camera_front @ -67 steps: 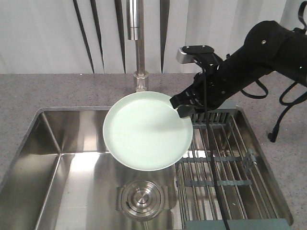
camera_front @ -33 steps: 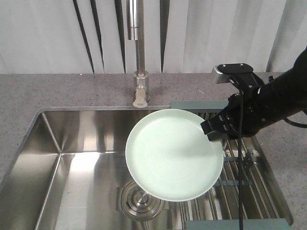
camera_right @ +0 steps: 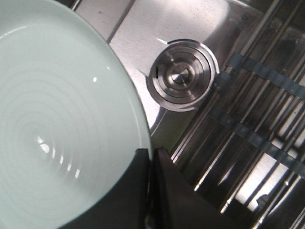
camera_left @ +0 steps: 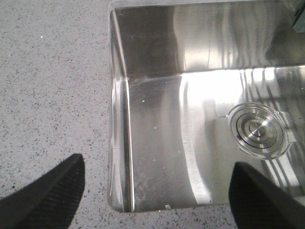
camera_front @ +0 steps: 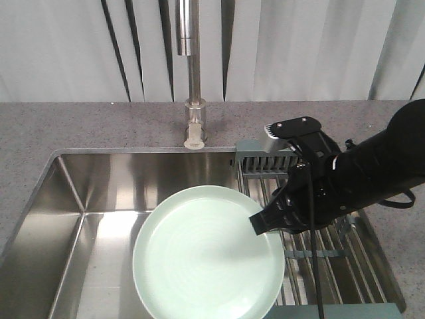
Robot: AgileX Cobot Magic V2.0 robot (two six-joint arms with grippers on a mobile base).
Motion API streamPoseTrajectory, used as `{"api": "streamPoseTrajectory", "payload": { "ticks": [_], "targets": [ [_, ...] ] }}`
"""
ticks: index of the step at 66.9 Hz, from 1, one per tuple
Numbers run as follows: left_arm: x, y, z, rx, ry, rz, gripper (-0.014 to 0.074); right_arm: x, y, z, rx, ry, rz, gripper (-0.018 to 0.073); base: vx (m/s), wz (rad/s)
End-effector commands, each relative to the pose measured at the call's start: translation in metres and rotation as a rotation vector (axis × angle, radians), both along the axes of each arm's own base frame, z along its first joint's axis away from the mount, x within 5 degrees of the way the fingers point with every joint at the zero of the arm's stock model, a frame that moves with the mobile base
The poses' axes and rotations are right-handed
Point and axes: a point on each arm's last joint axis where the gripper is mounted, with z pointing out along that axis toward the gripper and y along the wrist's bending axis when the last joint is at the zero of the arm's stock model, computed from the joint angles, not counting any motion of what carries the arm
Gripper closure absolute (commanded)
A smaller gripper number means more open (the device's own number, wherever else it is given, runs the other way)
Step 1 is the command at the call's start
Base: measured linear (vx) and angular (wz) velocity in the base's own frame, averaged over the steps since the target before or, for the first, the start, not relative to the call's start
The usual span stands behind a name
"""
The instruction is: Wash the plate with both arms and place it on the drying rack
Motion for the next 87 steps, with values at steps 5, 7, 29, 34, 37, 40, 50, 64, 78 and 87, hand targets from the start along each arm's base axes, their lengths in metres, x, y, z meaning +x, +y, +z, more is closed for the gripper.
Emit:
{"api": "streamPoseTrajectory", "payload": {
  "ticks": [5, 7, 29, 34, 37, 40, 50, 64, 78, 87],
  "targets": [
    [0.004, 0.000, 0.011, -0.022, -0.072, 0.014, 0.0024, -0.001, 0.017, 0.019, 0.085, -0.094, 0.007, 0.0560, 0.00, 0.00],
    [0.004, 0.000, 0.011, -0.022, -0.072, 0.014, 0.0024, 0.000, 0.021, 0.019, 0.090, -0.093, 0.013, 0.0560, 0.00, 0.00],
    [0.004, 0.000, 0.011, -0.022, -0.072, 0.014, 0.0024, 0.028, 0.044, 0.021, 0.097, -0.103, 0.046, 0.0560, 0.00, 0.00],
    [0.004, 0.000, 0.011, -0.022, -0.072, 0.014, 0.0024, 0.036, 0.048, 0.022, 0.098, -0.112, 0.050, 0.0560, 0.00, 0.00],
    [0.004, 0.000, 0.011, -0.022, -0.072, 0.014, 0.0024, 0.041, 0.050, 0.024, 0.100, -0.117, 0.054, 0.0560, 0.00, 0.00],
    [0.004, 0.000, 0.011, -0.022, -0.072, 0.014, 0.0024, 0.046, 0.053, 0.024, 0.097, -0.116, 0.057, 0.0560, 0.00, 0.00],
    [0.004, 0.000, 0.011, -0.022, -0.072, 0.013, 0.0024, 0.064, 0.057, 0.031, 0.101, -0.145, 0.059, 0.0560, 0.00, 0.00],
    [0.004, 0.000, 0.011, -0.022, -0.072, 0.013, 0.0024, 0.092, 0.045, 0.036, 0.101, -0.165, 0.017, 0.0560, 0.00, 0.00],
    [0.004, 0.000, 0.011, -0.022, -0.072, 0.013, 0.0024, 0.110, 0.015, 0.037, 0.092, -0.171, -0.059, 0.0560, 0.00, 0.00],
    [0.004, 0.000, 0.011, -0.022, -0.072, 0.013, 0.0024, 0.112, -0.003, 0.038, 0.079, -0.144, -0.086, 0.0560, 0.00, 0.00]
  ]
}}
